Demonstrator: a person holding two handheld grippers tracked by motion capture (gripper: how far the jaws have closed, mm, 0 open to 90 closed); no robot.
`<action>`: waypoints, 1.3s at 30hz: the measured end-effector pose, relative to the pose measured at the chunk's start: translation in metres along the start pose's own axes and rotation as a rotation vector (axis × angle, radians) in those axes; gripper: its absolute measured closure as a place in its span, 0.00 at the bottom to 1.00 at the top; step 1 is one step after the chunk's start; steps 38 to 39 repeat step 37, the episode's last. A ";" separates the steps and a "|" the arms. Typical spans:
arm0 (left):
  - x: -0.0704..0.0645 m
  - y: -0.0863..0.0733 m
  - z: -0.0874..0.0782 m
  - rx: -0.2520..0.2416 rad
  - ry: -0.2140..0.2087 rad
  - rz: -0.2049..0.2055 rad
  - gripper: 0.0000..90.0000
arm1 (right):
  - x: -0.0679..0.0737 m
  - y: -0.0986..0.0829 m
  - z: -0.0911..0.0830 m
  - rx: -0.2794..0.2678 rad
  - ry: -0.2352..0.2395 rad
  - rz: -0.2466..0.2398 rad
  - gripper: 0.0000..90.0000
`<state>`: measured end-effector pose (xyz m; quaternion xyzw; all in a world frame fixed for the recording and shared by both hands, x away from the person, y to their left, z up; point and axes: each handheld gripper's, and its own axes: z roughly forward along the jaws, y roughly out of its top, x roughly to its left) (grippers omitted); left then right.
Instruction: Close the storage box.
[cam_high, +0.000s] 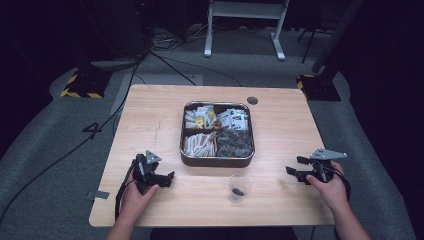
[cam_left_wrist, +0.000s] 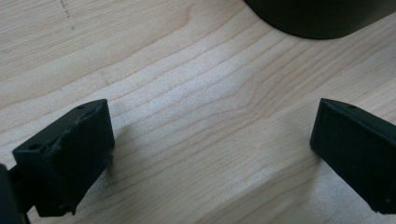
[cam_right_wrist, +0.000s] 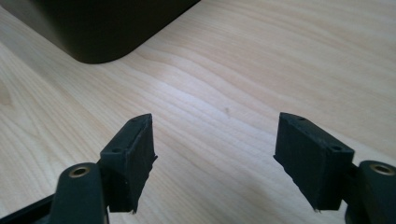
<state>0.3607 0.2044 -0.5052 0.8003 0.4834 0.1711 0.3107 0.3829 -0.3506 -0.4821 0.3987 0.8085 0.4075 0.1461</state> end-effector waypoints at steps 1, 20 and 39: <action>0.000 0.000 0.000 -0.001 0.002 0.005 0.00 | 0.000 -0.001 0.001 0.004 0.000 -0.003 0.31; 0.001 0.001 0.001 0.001 -0.007 0.002 0.00 | 0.001 -0.016 0.015 0.068 -0.089 -0.054 0.16; 0.002 0.001 0.001 0.001 -0.001 -0.001 0.00 | 0.002 -0.016 0.015 0.065 -0.092 -0.047 0.16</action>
